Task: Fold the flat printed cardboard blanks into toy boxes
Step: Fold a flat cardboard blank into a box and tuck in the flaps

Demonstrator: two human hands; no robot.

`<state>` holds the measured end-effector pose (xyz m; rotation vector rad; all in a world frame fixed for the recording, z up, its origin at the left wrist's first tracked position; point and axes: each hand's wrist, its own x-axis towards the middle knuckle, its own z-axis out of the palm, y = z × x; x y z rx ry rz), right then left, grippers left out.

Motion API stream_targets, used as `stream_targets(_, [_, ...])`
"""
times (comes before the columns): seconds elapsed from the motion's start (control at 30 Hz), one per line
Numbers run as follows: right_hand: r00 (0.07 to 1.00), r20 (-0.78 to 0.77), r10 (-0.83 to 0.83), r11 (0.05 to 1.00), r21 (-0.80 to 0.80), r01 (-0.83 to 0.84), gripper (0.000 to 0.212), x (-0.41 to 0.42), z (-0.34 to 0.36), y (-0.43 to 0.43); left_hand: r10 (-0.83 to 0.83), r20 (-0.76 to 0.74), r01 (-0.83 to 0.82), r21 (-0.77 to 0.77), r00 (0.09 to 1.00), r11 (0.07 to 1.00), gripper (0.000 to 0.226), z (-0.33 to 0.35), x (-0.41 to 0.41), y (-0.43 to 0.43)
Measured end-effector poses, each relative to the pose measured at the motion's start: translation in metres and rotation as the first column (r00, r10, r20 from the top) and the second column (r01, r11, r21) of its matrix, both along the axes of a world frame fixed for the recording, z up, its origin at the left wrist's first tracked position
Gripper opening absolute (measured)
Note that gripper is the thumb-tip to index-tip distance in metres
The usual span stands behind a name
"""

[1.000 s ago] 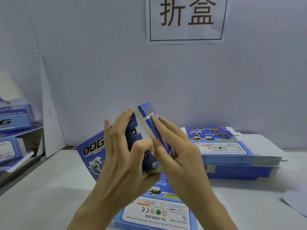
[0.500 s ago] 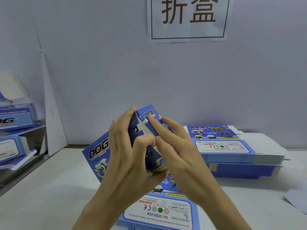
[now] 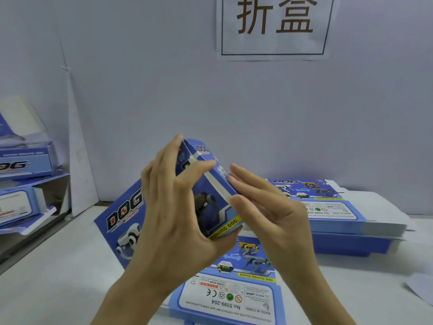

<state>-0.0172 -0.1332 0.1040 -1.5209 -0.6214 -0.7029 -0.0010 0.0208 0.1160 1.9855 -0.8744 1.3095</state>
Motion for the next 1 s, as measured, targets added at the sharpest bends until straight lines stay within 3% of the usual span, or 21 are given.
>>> stream_targets(0.13, [0.999, 0.013, -0.034, 0.999, -0.033, 0.035, 0.029, -0.001, -0.002, 0.007, -0.022, -0.034, 0.020, -0.037, 0.999, 0.999, 0.083, 0.001, -0.005, -0.004])
stream_targets(0.23, [0.995, -0.032, 0.091, 0.989, -0.117, -0.094, 0.044, -0.004, -0.003, 0.009, -0.004, -0.045, -0.002, -0.142, 0.999, 0.990, 0.075, 0.003, -0.007, -0.005])
stream_targets(0.3, [0.997, 0.016, 0.077, 0.982, -0.174, -0.074, 0.049, -0.006, -0.002, 0.009, -0.003, -0.054, -0.005, -0.138, 0.999, 0.990, 0.081, 0.005, -0.007, -0.002])
stream_targets(0.43, [0.990, 0.137, -0.042, 0.997, 0.068, 0.033, 0.036, -0.009, 0.003, 0.012, -0.040, -0.062, 0.037, -0.040, 0.997, 0.999, 0.092, 0.012, -0.010, 0.009])
stream_targets(0.53, [0.963, 0.241, -0.122, 0.984, 0.155, 0.086, 0.028, -0.012, 0.010, 0.004, -0.197, -0.147, 0.172, -0.165, 0.969, 0.971, 0.084, 0.020, -0.008, 0.023])
stream_targets(0.63, [0.964, 0.245, -0.104, 0.985, 0.162, 0.065, 0.027, -0.016, 0.020, -0.007, -0.502, -0.241, 0.395, -0.381, 0.830, 0.836, 0.061, 0.026, -0.004, 0.039])
stream_targets(0.73, [0.970, 0.232, -0.068, 0.995, 0.087, 0.049, 0.021, -0.016, 0.023, -0.009, -0.817, -0.286, 0.573, -0.599, 0.500, 0.560, 0.044, 0.021, -0.005, 0.036])
stream_targets(0.8, [0.972, 0.225, -0.063, 0.997, 0.058, 0.051, 0.021, -0.015, 0.021, -0.009, -0.888, -0.244, 0.570, -0.694, 0.390, 0.441, 0.037, 0.017, -0.005, 0.028])
stream_targets(1.0, [0.980, 0.170, -0.106, 0.994, 0.044, 0.100, 0.018, -0.019, 0.021, -0.009, -0.873, -0.182, 0.506, -0.754, 0.452, 0.420, 0.018, 0.017, -0.008, 0.020])
